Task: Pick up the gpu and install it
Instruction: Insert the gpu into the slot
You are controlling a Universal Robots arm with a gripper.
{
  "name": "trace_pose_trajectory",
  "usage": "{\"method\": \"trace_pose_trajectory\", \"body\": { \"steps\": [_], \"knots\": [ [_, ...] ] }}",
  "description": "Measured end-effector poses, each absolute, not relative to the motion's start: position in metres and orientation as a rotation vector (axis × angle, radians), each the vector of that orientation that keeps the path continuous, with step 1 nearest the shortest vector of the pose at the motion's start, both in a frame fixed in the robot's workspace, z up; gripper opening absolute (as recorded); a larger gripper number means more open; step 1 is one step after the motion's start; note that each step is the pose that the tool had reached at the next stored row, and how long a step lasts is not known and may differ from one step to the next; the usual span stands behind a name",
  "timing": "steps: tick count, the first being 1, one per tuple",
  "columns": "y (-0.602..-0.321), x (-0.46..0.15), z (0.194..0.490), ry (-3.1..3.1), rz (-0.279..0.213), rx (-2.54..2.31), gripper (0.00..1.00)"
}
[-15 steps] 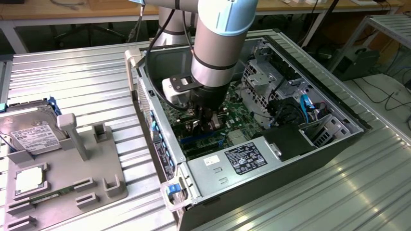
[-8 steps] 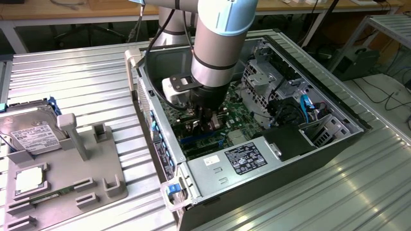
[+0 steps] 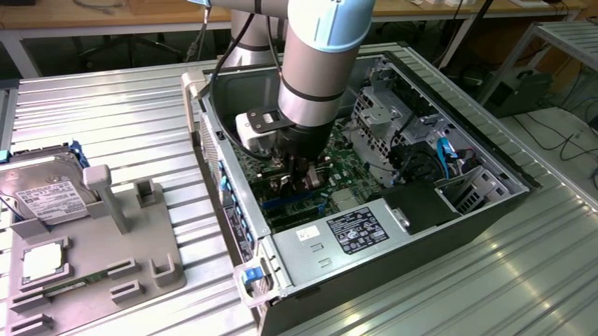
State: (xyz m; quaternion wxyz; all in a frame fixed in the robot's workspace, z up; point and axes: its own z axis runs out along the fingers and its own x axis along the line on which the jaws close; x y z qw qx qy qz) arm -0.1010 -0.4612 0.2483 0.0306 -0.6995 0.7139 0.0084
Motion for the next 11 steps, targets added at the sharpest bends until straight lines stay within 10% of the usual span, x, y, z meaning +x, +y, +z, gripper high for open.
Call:
{"method": "trace_pose_trajectory", "body": {
  "steps": [11],
  "knots": [
    [-0.4612,-0.0993,0.2483,2.207,0.026,-2.149,0.28]
  ]
}}
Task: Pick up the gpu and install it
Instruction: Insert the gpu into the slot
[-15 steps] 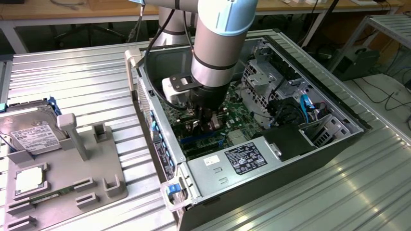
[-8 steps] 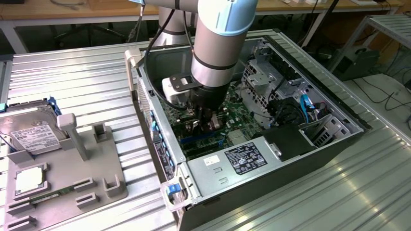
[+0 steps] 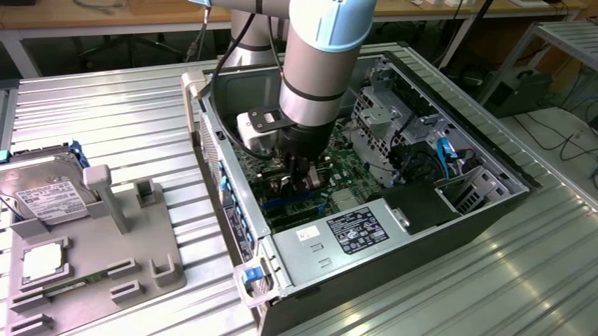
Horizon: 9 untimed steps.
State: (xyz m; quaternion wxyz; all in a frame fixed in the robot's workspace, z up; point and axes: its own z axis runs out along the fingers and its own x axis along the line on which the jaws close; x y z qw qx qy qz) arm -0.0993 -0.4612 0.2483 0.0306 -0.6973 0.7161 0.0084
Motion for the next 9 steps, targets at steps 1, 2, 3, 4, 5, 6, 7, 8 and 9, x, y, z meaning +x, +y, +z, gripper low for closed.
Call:
{"method": "trace_pose_trajectory", "body": {
  "steps": [1,2,3,4,5,6,7,8,9],
  "knots": [
    [-0.4612,-0.0993,0.2483,2.207,0.026,-2.149,0.28],
    [-0.4612,-0.0993,0.2482,2.207,0.026,-2.149,0.28],
    [-0.4612,-0.0993,0.2484,2.207,0.026,-2.149,0.28],
    [-0.4612,-0.0992,0.2486,2.207,0.026,-2.149,0.28],
    [-0.4612,-0.0993,0.2487,2.207,0.026,-2.149,0.28],
    [-0.4612,-0.0994,0.2488,2.207,0.026,-2.149,0.28],
    [-0.4612,-0.0994,0.2488,2.207,0.026,-2.149,0.28],
    [-0.4612,-0.0994,0.2488,2.207,0.025,-2.149,0.28],
    [-0.4612,-0.0995,0.2488,2.207,0.025,-2.149,0.28]
  ]
}}
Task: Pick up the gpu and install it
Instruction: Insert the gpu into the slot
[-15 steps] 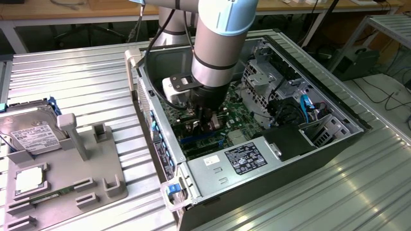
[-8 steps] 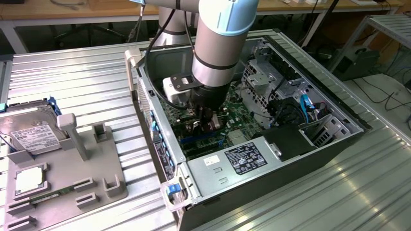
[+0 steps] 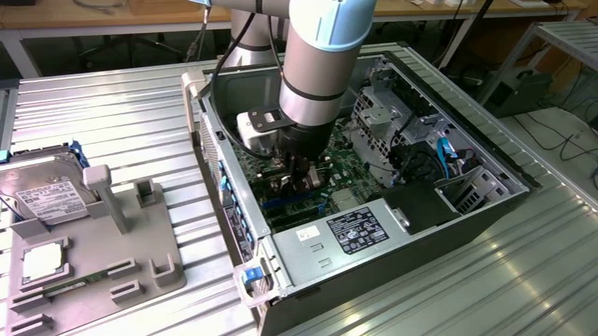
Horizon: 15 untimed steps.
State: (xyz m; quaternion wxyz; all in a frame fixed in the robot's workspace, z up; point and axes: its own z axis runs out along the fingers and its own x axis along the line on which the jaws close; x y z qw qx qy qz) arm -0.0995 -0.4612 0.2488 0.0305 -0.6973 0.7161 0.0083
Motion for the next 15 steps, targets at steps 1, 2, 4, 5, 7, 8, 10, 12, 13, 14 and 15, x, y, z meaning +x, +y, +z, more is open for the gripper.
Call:
{"method": "trace_pose_trajectory", "body": {
  "steps": [1,2,4,5,7,8,10,12,13,14,15],
  "knots": [
    [-0.4612,-0.0995,0.2488,2.207,0.026,-2.149,0.28],
    [-0.4612,-0.0994,0.2488,2.208,0.026,-2.148,0.28],
    [-0.4612,-0.0995,0.2488,2.211,0.025,-2.145,0.28],
    [-0.4612,-0.0994,0.2488,2.212,0.025,-2.144,0.28],
    [-0.4612,-0.0994,0.2488,2.214,0.025,-2.142,0.28],
    [-0.4612,-0.0995,0.2488,2.215,0.025,-2.141,0.28],
    [-0.4612,-0.0994,0.2487,2.216,0.025,-2.139,0.28],
    [-0.4612,-0.0995,0.2486,2.218,0.025,-2.137,0.28],
    [-0.4612,-0.0995,0.2486,2.219,0.025,-2.137,0.28],
    [-0.4612,-0.0994,0.2485,2.219,0.025,-2.136,0.28],
    [-0.4612,-0.0995,0.2484,2.22,0.025,-2.136,0.28]
  ]
}}
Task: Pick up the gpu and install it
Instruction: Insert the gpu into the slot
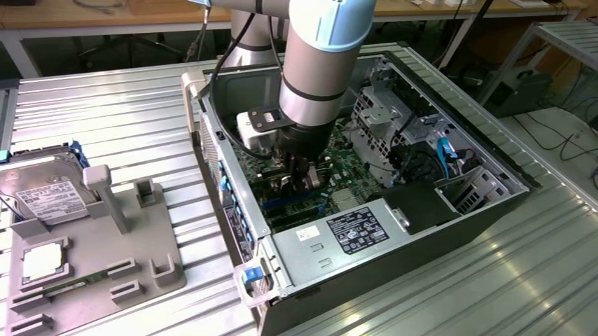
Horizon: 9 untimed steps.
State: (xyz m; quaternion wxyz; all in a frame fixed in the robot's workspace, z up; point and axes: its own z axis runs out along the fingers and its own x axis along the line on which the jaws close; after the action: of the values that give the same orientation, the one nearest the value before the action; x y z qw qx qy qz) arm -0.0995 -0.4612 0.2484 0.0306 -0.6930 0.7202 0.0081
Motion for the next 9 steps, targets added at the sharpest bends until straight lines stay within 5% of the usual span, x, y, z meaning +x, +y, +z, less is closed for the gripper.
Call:
{"method": "trace_pose_trajectory", "body": {
  "steps": [9],
  "knots": [
    [-0.4612,-0.0995,0.2484,2.22,0.025,-2.136,0.28]
  ]
}}
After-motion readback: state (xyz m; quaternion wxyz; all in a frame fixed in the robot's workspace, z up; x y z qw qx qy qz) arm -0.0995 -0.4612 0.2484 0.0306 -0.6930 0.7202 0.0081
